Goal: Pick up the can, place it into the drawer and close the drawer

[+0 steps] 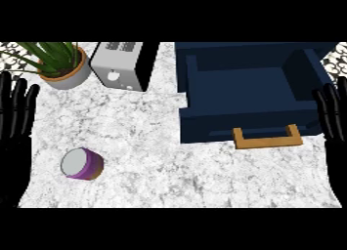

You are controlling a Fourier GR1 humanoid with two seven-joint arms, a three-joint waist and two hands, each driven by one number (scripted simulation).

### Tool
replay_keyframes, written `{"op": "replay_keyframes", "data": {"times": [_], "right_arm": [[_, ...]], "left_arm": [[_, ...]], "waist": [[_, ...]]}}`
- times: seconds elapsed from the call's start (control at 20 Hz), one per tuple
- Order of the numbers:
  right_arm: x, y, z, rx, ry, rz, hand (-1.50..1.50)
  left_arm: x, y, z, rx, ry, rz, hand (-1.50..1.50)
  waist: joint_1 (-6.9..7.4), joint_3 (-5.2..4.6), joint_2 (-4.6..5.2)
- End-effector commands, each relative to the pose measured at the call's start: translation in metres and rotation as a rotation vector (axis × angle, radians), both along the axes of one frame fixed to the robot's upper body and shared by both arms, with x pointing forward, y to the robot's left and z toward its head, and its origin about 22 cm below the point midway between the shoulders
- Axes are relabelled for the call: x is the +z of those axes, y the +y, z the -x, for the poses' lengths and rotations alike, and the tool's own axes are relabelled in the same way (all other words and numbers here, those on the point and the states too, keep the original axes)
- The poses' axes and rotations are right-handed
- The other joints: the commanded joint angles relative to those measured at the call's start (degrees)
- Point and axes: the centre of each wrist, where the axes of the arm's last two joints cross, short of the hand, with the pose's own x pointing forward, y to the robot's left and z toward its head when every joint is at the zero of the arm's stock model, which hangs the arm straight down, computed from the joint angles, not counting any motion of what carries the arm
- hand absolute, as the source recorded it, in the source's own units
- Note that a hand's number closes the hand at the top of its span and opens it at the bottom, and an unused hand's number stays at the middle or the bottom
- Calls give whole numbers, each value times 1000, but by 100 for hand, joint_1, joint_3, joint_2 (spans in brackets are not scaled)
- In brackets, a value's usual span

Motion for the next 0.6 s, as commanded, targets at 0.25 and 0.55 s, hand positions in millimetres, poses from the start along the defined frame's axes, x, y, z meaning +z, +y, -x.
{"op": "replay_keyframes", "data": {"times": [0.25,0.55], "right_arm": [[7,-11,2,-44,-16,-20,-150],[-21,-20,14,-170,285,-74,-150]], "left_arm": [[-10,6,38,504,30,-7,-150],[-32,-3,68,721,377,248,-150]], "waist": [[479,-60,-95],[392,-60,-80]]}}
